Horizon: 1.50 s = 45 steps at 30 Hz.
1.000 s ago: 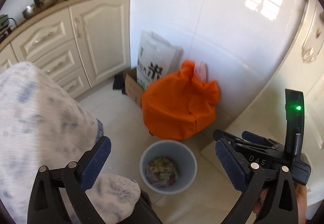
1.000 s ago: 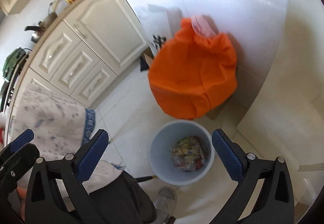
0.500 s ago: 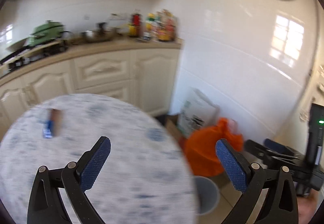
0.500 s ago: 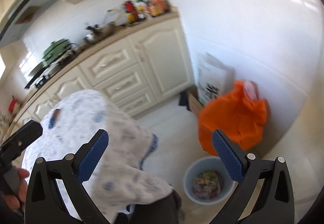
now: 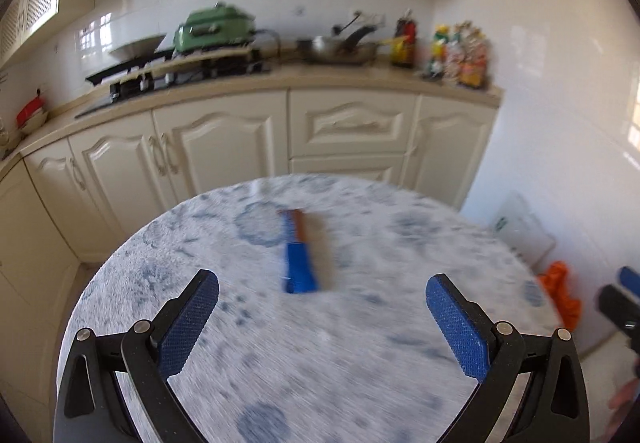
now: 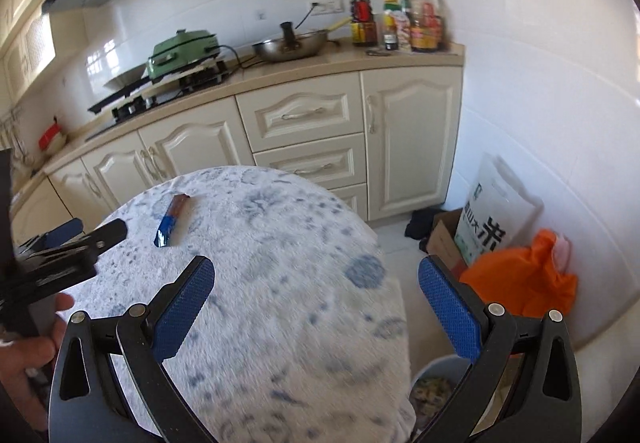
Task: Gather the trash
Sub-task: 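Grasp the blue-and-orange snack packet with the left tool, then carry the blue packet down into the bin and open the left tool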
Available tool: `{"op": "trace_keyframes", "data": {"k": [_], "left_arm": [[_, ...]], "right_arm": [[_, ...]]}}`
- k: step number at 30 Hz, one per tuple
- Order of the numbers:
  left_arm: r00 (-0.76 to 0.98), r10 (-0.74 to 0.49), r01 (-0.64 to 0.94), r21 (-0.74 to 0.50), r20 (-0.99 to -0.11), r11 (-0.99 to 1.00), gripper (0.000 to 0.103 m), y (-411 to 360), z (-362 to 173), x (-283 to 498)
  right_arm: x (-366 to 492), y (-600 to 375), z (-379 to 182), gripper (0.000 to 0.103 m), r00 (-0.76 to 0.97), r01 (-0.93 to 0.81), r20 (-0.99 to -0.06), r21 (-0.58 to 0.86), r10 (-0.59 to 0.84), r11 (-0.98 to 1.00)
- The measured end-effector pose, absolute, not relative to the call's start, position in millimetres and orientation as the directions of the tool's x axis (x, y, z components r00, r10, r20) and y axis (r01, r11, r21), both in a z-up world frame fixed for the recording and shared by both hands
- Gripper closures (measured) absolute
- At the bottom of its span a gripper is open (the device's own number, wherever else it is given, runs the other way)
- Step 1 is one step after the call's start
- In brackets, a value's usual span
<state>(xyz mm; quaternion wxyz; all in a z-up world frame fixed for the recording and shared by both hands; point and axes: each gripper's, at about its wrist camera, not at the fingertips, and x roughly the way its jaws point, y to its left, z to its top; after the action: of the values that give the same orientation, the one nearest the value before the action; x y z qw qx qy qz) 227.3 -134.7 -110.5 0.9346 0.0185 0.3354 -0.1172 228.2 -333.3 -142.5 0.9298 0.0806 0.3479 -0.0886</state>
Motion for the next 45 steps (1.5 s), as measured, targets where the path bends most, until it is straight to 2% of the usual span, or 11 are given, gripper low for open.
{"op": "trace_keyframes", "data": {"k": [13,16,19,20,21,23,27,30,34,41,45], "left_arm": [[0.618,-0.15,0.251,0.013,-0.771,0.968,0.001,-170.6,-170.5,386.8],[0.575,-0.164,0.255,-0.014,-0.802,0.967,0.009,-174.4,-188.2,407.7],[0.586,-0.177,0.253,-0.029,-0.79,0.967,0.024,-169.5,-187.4,414.1],[0.592,-0.194,0.272,-0.033,-0.783,0.962,0.04,-169.6,-186.8,415.1],[0.598,-0.207,0.287,-0.034,-0.774,0.957,0.065,-169.8,-185.5,414.7],[0.581,-0.254,0.332,-0.06,-0.773,0.942,0.088,-171.3,-185.4,414.5],[0.558,-0.296,0.387,-0.073,-0.775,0.919,0.089,-174.5,-187.0,401.0],[0.588,-0.308,0.413,-0.05,-0.748,0.909,0.089,-180.7,-171.2,368.0],[0.607,-0.376,0.436,-0.102,-0.7,0.894,0.089,-201.5,-147.9,312.8],[0.589,-0.541,0.571,-0.164,-0.6,0.804,0.089,-274.8,-125.0,202.5],[0.514,-0.612,0.644,-0.2,-0.602,0.738,0.088,-324.4,-141.1,153.6]], "right_arm": [[328.6,-336.4,-186.5,0.0,0.646,0.269,-0.746,0.027,-0.16,0.963],[346.2,-342.2,-199.1,0.0,0.621,0.281,-0.767,0.025,-0.162,0.959],[351.4,-346.2,-208.3,0.0,0.61,0.293,-0.78,0.055,-0.142,0.955],[350.6,-346.2,-209.0,0.0,0.61,0.291,-0.78,0.057,-0.139,0.955],[346.7,-345.4,-209.9,0.0,0.612,0.289,-0.778,0.057,-0.139,0.956],[338.9,-344.2,-209.0,0.0,0.615,0.29,-0.776,0.056,-0.141,0.956],[306.1,-350.0,-203.2,0.0,0.631,0.307,-0.764,0.087,-0.134,0.948],[274.1,-363.7,-195.5,0.0,0.65,0.328,-0.747,0.108,-0.142,0.939],[228.4,-395.1,-186.1,0.0,0.667,0.373,-0.724,0.124,-0.173,0.92],[137.1,-470.3,-190.8,0.0,0.62,0.498,-0.732,0.088,-0.283,0.863],[82.1,-517.8,-209.5,0.0,0.549,0.588,-0.765,0.065,-0.338,0.806]]}}
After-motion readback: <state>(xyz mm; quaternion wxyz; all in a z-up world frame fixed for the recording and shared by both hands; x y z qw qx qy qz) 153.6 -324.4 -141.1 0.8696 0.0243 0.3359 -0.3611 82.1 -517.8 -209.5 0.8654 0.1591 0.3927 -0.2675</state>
